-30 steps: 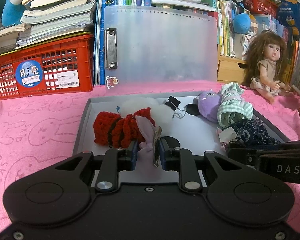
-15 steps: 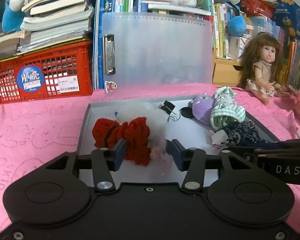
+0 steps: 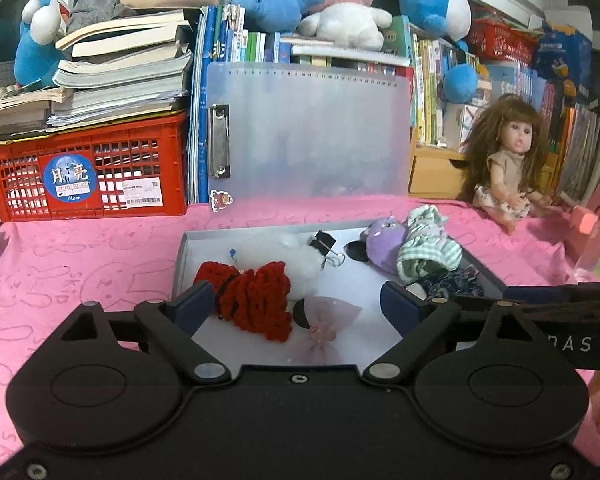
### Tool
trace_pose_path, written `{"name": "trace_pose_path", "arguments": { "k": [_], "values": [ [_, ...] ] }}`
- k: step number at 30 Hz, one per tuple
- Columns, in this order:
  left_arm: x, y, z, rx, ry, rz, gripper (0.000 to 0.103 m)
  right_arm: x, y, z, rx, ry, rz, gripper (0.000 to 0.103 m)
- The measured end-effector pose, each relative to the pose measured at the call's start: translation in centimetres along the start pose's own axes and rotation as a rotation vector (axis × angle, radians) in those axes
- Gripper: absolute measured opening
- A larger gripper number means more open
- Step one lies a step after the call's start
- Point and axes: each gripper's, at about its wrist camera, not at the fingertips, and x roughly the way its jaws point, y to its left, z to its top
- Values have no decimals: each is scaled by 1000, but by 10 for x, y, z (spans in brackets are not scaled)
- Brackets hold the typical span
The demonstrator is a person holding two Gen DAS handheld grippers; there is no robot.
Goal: Organize objects
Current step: 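Lower the hair clip and black cap into the box and open both grippers, then withdraw both grippers up and away from the box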
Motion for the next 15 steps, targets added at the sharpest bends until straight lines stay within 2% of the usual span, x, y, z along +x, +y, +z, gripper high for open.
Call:
{"name": "trace_pose_path", "arguments": {
  "k": [15],
  "values": [
    [-41, 2, 8, -15, -25, 14, 102, -39, 0, 4, -13, -67, -58, 90]
  ]
}}
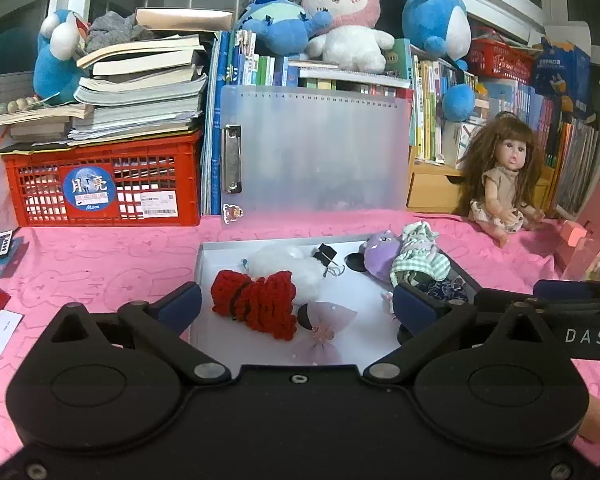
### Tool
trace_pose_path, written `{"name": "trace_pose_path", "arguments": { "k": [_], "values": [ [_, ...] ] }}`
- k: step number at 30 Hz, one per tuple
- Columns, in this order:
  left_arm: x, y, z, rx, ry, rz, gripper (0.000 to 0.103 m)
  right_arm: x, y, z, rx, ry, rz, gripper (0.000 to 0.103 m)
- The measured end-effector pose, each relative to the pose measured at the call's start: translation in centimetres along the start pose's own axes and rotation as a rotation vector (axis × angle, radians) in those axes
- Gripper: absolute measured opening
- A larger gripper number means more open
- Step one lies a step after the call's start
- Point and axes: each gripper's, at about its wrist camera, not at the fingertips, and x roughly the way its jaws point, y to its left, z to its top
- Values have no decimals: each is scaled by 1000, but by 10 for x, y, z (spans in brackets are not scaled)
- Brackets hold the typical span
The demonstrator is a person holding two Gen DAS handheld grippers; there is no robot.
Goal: Organize objects
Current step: 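Withdraw both grippers up and away from the box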
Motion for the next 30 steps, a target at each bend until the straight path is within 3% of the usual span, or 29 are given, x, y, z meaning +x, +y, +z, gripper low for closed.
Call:
{"name": "trace_pose_path", "arguments": {
  "k": [11, 30],
  "values": [
    [-25, 1, -11, 4, -5, 16, 103, -21, -1, -10, -33, -18, -40, 97],
    [-26, 12, -84, -8, 130, 80, 103, -13, 7, -66, -97, 79, -62, 99]
  ]
}}
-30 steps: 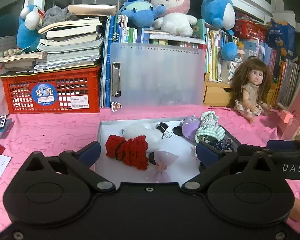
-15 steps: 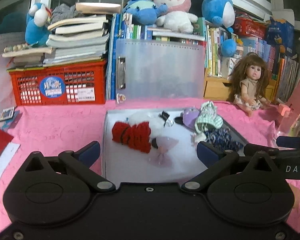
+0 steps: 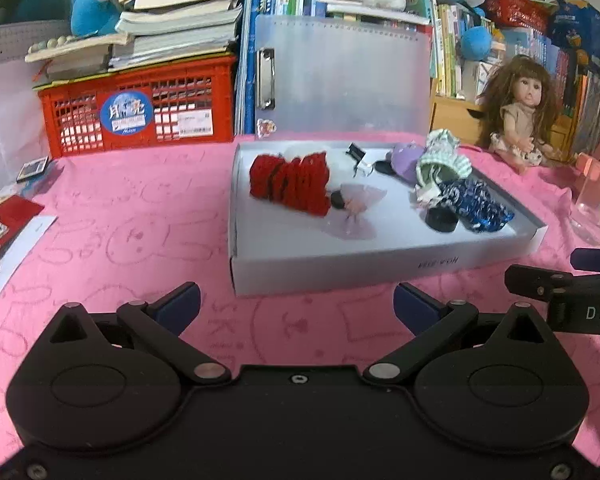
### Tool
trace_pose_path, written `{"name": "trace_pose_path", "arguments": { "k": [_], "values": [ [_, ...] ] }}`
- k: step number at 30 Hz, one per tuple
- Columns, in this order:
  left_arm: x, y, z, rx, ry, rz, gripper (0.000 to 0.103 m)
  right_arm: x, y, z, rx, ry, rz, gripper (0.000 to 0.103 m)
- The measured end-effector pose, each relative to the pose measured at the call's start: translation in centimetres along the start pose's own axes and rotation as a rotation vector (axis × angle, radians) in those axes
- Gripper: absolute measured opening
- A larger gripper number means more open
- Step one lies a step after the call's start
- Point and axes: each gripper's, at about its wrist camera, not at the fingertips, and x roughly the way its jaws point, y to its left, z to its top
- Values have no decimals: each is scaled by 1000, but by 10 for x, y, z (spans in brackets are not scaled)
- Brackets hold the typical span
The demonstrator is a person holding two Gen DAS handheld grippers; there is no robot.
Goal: Organize objects
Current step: 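Withdraw both grippers up and away from the box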
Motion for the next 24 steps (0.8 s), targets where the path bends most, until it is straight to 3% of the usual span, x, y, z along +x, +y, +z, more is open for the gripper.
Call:
{"name": "trace_pose_path", "arguments": {
  "k": [24],
  "values": [
    [7, 1, -17, -9, 52, 20, 103, 5, 5, -19, 4, 46, -1, 101]
  ]
}}
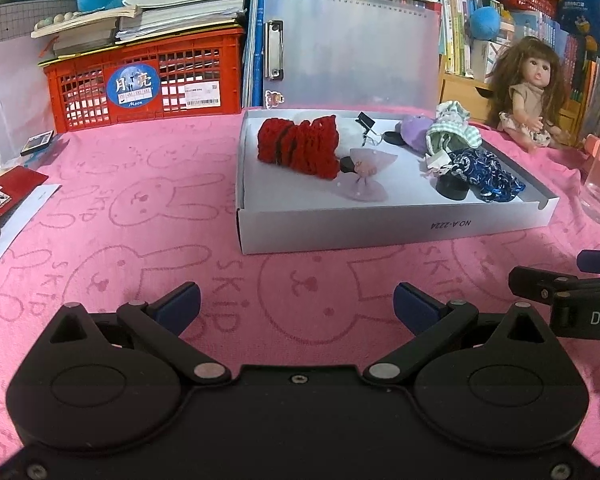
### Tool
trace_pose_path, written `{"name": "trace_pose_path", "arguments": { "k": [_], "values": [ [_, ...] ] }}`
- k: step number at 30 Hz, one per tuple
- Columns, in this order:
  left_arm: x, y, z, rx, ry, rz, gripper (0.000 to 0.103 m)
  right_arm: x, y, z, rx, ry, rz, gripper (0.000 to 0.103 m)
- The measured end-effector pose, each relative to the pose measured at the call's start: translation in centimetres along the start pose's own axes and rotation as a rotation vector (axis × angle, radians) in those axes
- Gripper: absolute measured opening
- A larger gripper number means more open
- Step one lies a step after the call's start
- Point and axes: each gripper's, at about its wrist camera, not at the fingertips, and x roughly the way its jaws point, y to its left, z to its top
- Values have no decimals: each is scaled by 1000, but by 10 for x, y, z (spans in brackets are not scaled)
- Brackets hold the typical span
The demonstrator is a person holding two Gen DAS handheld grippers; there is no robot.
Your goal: Organize objects
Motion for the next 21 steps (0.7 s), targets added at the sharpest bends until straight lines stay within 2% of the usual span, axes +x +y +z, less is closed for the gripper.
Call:
{"name": "trace_pose_path", "arguments": {
  "k": [21],
  "values": [
    [10, -6, 2, 15, 12, 25, 103, 11, 1, 0, 1, 17, -34, 103]
  ]
}}
